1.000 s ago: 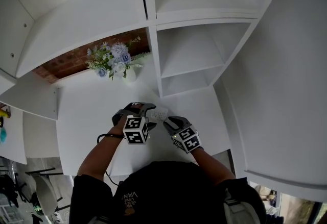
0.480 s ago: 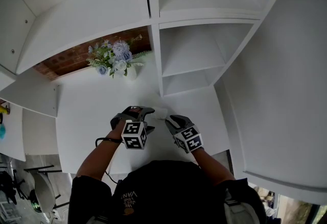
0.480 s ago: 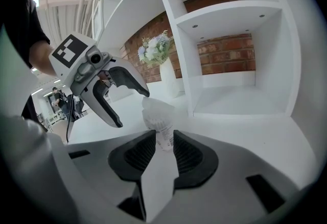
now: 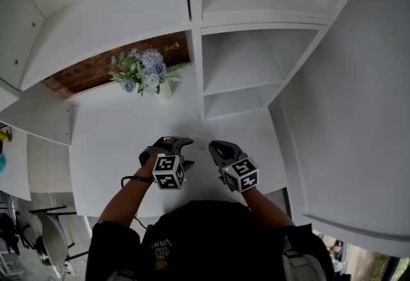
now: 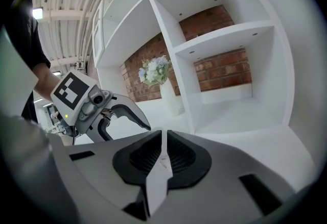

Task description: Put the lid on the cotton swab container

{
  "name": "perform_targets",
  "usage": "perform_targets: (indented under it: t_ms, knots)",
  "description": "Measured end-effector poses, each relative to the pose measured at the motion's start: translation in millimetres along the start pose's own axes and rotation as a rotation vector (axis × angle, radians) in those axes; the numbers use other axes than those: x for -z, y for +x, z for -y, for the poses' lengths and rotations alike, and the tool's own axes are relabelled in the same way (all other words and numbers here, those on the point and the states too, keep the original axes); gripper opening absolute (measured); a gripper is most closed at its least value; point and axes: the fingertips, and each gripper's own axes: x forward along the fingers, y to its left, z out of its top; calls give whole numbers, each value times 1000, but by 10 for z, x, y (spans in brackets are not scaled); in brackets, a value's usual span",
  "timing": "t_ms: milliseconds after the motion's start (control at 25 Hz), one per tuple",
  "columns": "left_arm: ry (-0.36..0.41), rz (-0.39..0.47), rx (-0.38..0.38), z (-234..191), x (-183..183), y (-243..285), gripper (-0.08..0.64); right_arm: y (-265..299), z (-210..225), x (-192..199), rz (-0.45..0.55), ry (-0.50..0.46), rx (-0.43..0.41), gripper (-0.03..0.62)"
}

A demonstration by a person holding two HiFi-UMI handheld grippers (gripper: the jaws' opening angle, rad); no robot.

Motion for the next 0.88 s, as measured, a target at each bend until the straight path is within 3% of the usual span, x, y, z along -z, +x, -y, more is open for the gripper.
perform_targets:
  t_ms: [200,400,680,880]
  knots:
    - [-19,7,1,21,2,14,298,83,-37,-16,-6,-16,-15,20]
    - [-88,61,-20,-18,0,62,296,159,-62,77,-42,-30,-33,5]
    - [-292,173,-26,-94,-65,31,296,178,-66,105,-50,-43,-45,0]
    - [-451,264,-78,-233,-75,49,293,187,-64,104,-54,-49,-45,0]
